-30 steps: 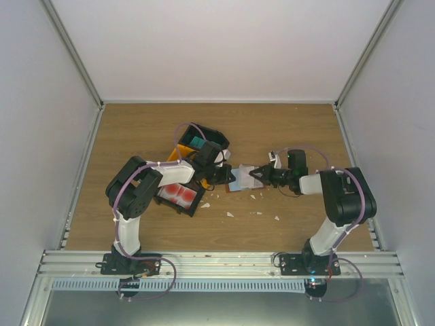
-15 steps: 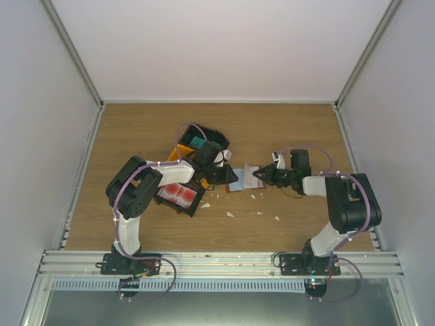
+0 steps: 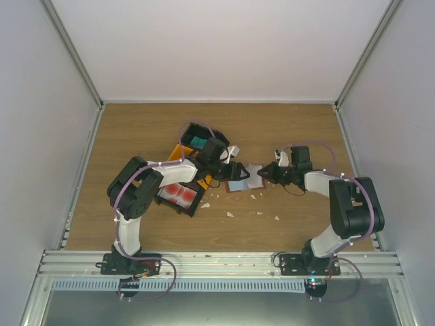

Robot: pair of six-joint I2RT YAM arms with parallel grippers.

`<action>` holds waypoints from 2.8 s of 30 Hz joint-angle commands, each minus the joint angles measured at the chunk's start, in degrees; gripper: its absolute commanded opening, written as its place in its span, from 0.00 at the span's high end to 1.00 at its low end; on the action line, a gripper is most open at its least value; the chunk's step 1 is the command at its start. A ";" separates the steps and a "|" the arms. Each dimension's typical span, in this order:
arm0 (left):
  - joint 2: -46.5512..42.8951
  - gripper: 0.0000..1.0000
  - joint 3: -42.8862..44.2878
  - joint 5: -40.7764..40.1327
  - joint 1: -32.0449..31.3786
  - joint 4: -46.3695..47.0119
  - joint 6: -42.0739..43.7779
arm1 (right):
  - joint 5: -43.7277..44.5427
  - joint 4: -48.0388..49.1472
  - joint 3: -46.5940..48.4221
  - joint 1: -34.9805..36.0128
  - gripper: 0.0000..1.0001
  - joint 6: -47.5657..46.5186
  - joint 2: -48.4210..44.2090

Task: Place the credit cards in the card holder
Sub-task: Turn over the card slot in the card holder.

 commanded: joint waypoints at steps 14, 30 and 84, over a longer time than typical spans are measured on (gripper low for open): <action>7.47 0.36 10.40 -2.49 -2.79 -5.70 3.41 | 24.25 -25.80 12.78 2.51 0.99 -10.23 -3.31; 9.31 0.36 11.28 -3.39 -2.88 -6.69 4.21 | 24.40 -26.69 13.86 5.21 0.91 -10.63 -1.56; 15.19 0.73 21.16 -8.02 -5.53 -15.53 8.79 | 37.75 -26.81 13.16 4.13 0.99 -5.01 -14.31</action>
